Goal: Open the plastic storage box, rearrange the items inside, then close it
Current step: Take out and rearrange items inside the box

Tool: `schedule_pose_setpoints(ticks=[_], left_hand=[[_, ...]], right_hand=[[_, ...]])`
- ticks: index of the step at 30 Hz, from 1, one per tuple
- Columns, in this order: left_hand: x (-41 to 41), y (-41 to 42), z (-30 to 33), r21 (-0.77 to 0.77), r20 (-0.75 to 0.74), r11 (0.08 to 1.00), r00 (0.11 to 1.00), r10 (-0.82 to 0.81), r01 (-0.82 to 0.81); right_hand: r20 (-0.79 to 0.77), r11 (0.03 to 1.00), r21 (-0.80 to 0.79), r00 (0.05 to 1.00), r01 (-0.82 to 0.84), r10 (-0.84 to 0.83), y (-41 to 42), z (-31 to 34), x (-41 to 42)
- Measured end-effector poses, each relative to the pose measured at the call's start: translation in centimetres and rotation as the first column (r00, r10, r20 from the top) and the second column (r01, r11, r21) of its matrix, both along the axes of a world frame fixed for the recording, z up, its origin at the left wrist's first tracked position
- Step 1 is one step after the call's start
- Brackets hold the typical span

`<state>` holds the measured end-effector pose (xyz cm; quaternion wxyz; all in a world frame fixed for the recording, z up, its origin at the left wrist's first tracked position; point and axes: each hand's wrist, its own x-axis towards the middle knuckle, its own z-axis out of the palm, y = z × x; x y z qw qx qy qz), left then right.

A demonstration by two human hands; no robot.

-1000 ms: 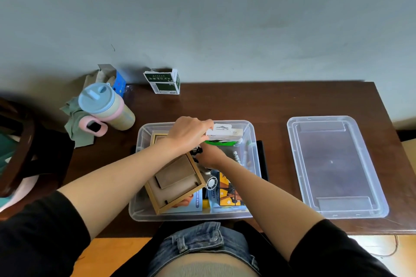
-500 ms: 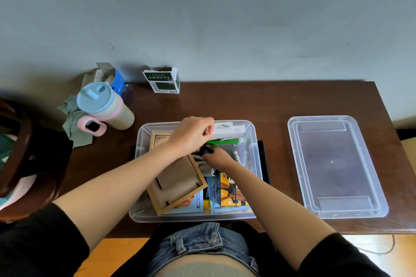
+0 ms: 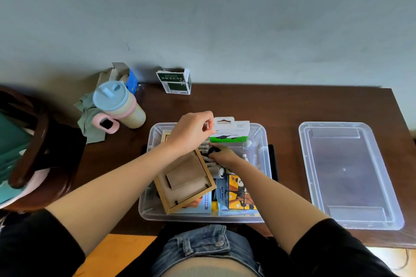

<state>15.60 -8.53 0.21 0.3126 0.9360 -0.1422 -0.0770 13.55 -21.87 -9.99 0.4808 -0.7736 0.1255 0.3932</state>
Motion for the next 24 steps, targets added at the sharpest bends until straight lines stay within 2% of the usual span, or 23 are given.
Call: schedule_pose_setpoints(ticks=[3, 9, 13, 17, 21, 24], left_hand=[[-0.3, -0.5, -0.3, 0.076, 0.055, 0.997, 0.998, -0.024, 0.02], [-0.6, -2.0, -1.0, 0.131, 0.124, 0.991, 0.991, -0.049, 0.033], [-1.4, -3.1, -2.5, 0.24, 0.088, 0.968, 0.991, -0.096, 0.072], [-1.4, -3.3, -3.0, 0.31, 0.051, 0.95, 0.998, -0.036, 0.018], [-1.1, -3.2, -2.2, 0.524, -0.009, 0.851, 1.0, -0.025, 0.026], [-1.8, -3.6, -1.6, 0.659, 0.019, 0.752, 0.999, -0.037, 0.016]], right_hand=[[-0.005, 1.0, 0.01, 1.0, -0.001, 0.001, -0.1, 0.1, -0.2], [0.004, 0.998, 0.057, 1.0, -0.031, 0.031, -0.5, 0.9, -0.9], [-0.015, 0.997, 0.064, 0.999, -0.031, 0.032, -1.1, 1.7, -1.3], [-0.016, 0.998, 0.02, 0.998, -0.058, 0.058, -1.8, 2.2, -1.6], [0.032, 0.988, -0.089, 0.991, -0.129, 0.132, -2.4, 2.4, -2.1], [0.096, 0.957, -0.222, 0.972, -0.189, 0.214, -3.2, 2.7, -2.6]])
